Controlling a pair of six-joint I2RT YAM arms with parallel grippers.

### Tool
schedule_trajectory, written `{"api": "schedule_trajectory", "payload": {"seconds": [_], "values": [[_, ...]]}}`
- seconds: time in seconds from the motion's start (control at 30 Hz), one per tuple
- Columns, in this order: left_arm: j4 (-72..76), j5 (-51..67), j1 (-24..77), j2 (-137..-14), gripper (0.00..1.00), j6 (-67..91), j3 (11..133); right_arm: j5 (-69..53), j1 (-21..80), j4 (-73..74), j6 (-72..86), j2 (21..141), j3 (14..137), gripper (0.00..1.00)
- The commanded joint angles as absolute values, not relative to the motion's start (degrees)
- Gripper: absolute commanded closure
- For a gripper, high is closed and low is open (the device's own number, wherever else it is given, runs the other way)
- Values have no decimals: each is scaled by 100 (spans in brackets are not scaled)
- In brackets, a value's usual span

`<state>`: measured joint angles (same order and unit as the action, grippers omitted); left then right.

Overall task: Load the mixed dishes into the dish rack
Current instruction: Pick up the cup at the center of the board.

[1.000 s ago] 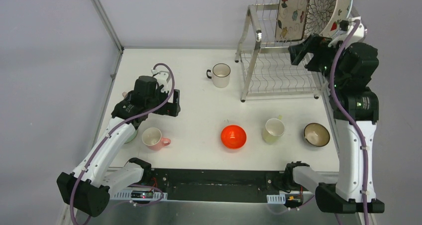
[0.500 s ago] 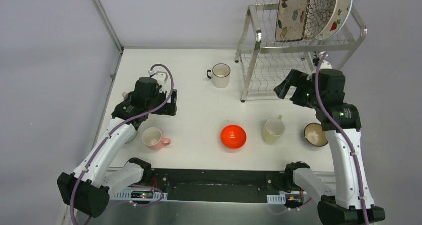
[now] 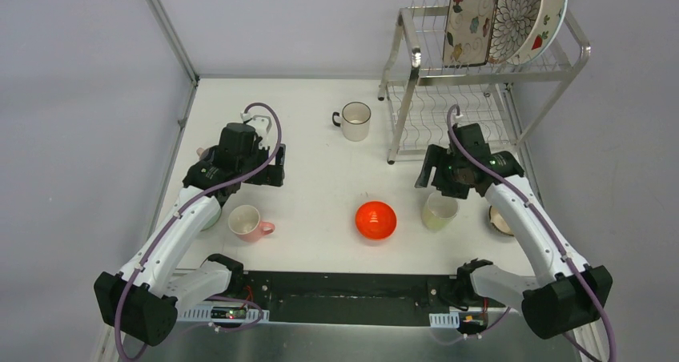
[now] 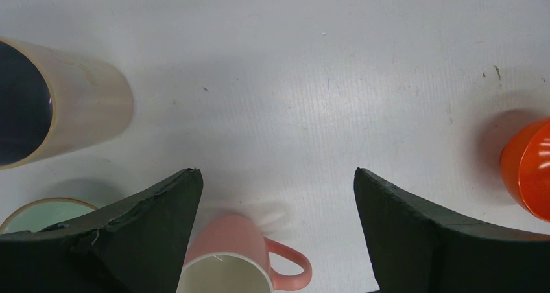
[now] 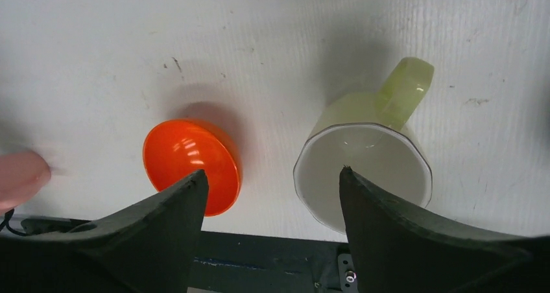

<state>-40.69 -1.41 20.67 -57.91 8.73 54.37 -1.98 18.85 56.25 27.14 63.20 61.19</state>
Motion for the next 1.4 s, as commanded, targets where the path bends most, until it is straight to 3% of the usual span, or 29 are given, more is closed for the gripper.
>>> {"api": "schedule_trajectory", "payload": {"seconds": [0.0,0.4,0.73,0.93,1.23,1.37], "values": [[-3880,-195,2109,-5785,9,853,5456,305,1994,5777,3138,6527,6030,27],[-3858,-177,2110,-5772,10,838,5454,613,1995,5294,3394,6921,5699,47],[-3825,-81,2109,-5735,12,873,5456,614,2287,4969,3482,7331,5645,57],[-3812,-59,2110,-5704,13,883,5443,864,2540,5039,3490,7357,5755,69],[-3801,168,2109,-5741,14,919,5432,957,3009,5082,3338,7167,6102,100],[-3795,171,2112,-5748,15,954,5433,1020,3346,4991,3178,7032,6297,100]]}}
